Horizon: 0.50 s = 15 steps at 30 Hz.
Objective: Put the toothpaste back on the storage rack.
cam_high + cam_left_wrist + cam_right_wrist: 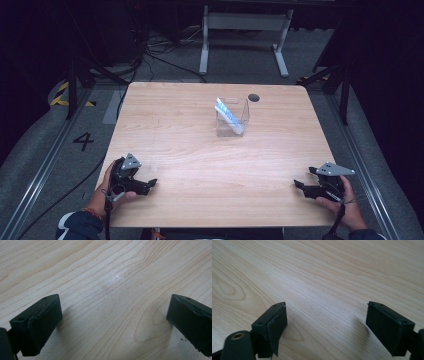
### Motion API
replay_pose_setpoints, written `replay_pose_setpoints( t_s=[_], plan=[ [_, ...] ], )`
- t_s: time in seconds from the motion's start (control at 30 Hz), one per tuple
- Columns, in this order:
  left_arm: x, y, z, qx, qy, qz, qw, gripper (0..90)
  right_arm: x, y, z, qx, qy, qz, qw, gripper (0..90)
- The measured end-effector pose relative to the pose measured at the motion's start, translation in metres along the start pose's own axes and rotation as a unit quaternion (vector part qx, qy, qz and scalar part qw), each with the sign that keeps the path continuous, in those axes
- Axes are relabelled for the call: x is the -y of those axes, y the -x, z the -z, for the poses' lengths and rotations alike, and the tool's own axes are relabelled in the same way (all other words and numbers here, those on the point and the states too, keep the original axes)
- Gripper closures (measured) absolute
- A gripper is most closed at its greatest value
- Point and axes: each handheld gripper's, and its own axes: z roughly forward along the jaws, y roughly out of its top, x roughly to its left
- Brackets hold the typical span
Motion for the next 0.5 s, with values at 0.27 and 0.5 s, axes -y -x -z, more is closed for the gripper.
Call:
replay_pose_setpoints(
  t_s=[0.27, 0.5],
  plan=[
    [-0.0006, 0.0001, 0.0001, -0.002, -0.003, -0.001, 1.0000, 0.4, 0.0015, 0.0063, 0.0001, -0.013, -0.009, -0.016, 0.9997, 16.3],
    [-0.0011, 0.0000, -0.0008, -0.002, -0.001, 0.000, 1.0000, 0.2, 0.0015, 0.0063, 0.0001, -0.013, -0.009, -0.016, 0.9997, 16.3]
  ],
)
